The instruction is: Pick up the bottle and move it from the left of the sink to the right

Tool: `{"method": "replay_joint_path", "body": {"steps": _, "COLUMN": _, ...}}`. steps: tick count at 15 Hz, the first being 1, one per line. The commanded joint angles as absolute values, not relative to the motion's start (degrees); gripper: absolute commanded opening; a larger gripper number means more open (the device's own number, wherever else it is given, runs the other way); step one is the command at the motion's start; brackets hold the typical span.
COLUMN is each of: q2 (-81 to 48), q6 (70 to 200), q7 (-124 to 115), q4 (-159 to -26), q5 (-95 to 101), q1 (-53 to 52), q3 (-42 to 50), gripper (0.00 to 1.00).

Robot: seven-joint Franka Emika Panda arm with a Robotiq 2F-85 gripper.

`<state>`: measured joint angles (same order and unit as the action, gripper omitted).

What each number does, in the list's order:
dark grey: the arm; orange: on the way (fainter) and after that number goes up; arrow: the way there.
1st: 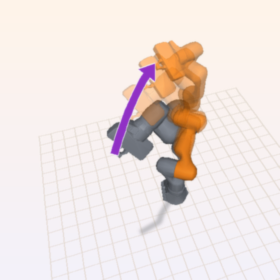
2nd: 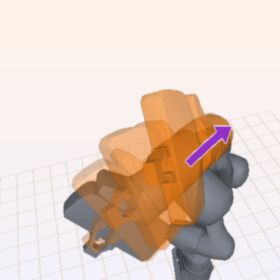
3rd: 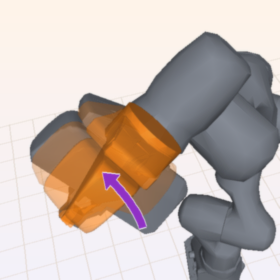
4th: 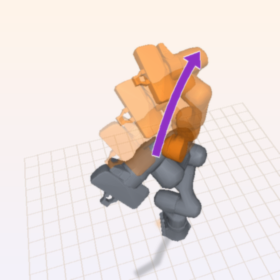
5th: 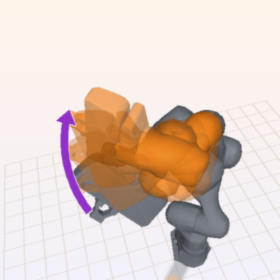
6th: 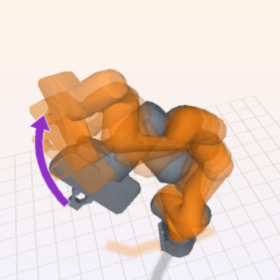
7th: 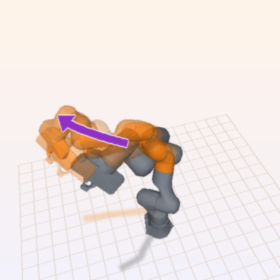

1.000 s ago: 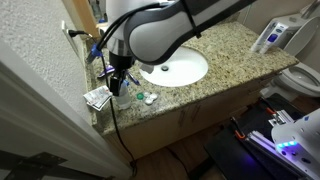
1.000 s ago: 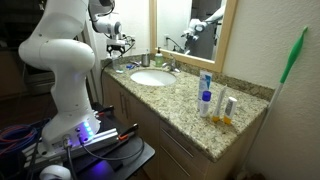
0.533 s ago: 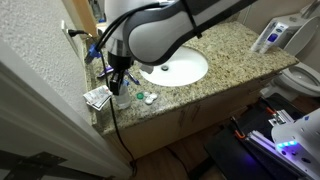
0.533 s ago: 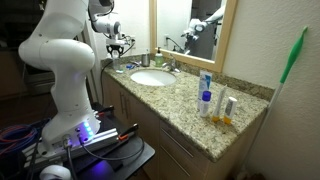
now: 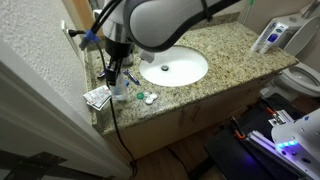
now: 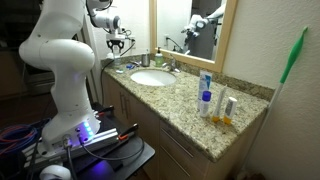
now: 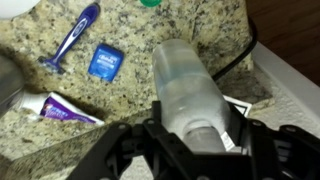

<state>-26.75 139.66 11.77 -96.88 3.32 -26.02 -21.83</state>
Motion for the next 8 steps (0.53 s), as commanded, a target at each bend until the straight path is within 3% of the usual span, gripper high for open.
{"method": "replay_joint_path", "body": {"steps": 1, "q2": -15.1, "q6": 137.6, "q7": 11.7, "q4": -102.5, "q5": 1.2, "q1": -23.6, "q3": -22.7, "gripper": 0.37}}
{"method": "replay_joint_path", "body": {"steps": 8, "q2": 7.0, "q6": 131.8, "q7": 1.9, "q4": -118.2, "q5": -4.4, "q1": -19.1, "q3": -18.6, "gripper": 0.37}}
